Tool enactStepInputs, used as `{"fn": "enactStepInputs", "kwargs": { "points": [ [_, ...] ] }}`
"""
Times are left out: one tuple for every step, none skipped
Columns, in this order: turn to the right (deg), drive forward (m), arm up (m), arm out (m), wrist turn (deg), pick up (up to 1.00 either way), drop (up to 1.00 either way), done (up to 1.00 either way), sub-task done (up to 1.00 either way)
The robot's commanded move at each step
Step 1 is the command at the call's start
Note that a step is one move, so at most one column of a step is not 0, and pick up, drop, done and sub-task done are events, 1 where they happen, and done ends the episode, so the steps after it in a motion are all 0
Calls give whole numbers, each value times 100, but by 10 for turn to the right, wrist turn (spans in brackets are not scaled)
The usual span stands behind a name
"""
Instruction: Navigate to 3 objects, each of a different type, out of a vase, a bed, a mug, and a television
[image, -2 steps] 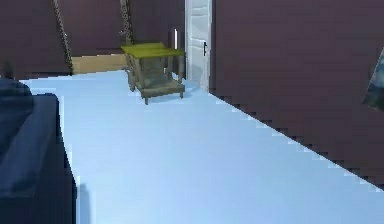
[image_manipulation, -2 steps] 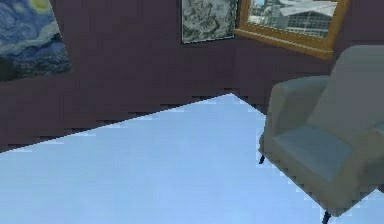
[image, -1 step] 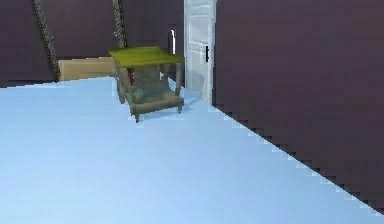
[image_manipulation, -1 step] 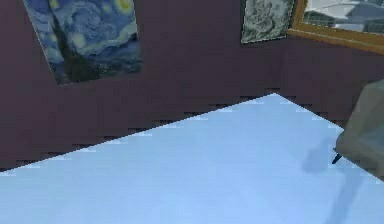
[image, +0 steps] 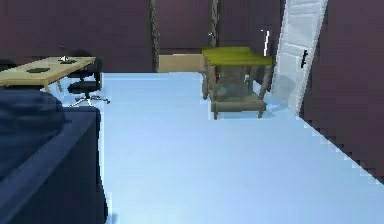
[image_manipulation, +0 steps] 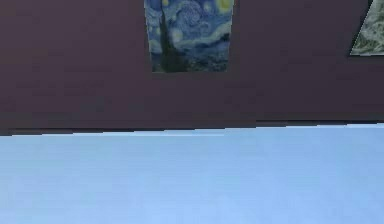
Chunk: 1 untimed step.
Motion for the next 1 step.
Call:
{"fn": "enactStepInputs", "kwargs": {
  "points": [
    [0, 100, 0, 0, 0, 0, 0, 0, 0]
  ]
}}
